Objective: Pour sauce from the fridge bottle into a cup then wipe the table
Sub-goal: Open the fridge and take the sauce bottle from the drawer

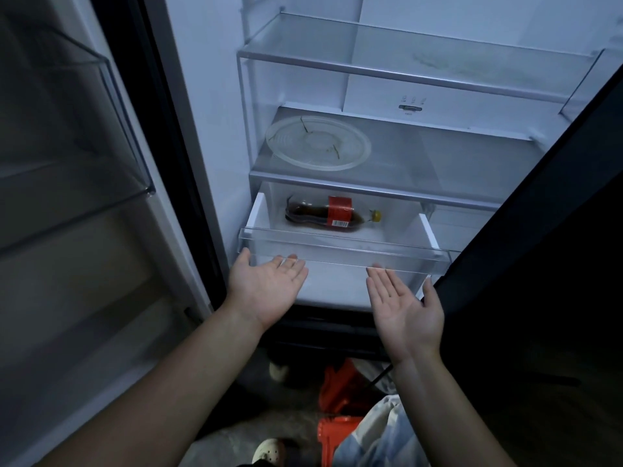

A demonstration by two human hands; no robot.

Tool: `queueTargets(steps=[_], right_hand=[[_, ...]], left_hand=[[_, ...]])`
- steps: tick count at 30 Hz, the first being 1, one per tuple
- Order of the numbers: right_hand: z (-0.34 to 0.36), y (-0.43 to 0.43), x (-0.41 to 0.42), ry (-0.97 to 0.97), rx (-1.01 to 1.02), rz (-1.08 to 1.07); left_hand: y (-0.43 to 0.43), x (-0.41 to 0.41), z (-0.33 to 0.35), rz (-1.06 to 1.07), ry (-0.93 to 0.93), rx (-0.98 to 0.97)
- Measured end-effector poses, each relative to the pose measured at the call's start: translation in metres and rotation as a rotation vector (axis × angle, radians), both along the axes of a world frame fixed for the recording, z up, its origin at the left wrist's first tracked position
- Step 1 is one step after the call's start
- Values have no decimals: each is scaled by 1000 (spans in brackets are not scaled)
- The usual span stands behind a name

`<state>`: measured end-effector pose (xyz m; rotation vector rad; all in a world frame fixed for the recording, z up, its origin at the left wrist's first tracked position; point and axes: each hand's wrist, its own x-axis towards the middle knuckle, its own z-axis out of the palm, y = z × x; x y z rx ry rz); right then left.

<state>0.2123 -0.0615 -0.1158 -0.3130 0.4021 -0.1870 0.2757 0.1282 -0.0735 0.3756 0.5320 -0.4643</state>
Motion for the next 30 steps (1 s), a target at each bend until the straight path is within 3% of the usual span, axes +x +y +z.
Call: queueTargets(steps=[26, 30], right_hand=[[-18, -3, -39, 10, -71, 113], [-16, -6, -41, 34, -115, 132]], left_hand=[[14, -38, -2, -14, 29, 63], [16, -38, 0, -71, 33, 148]])
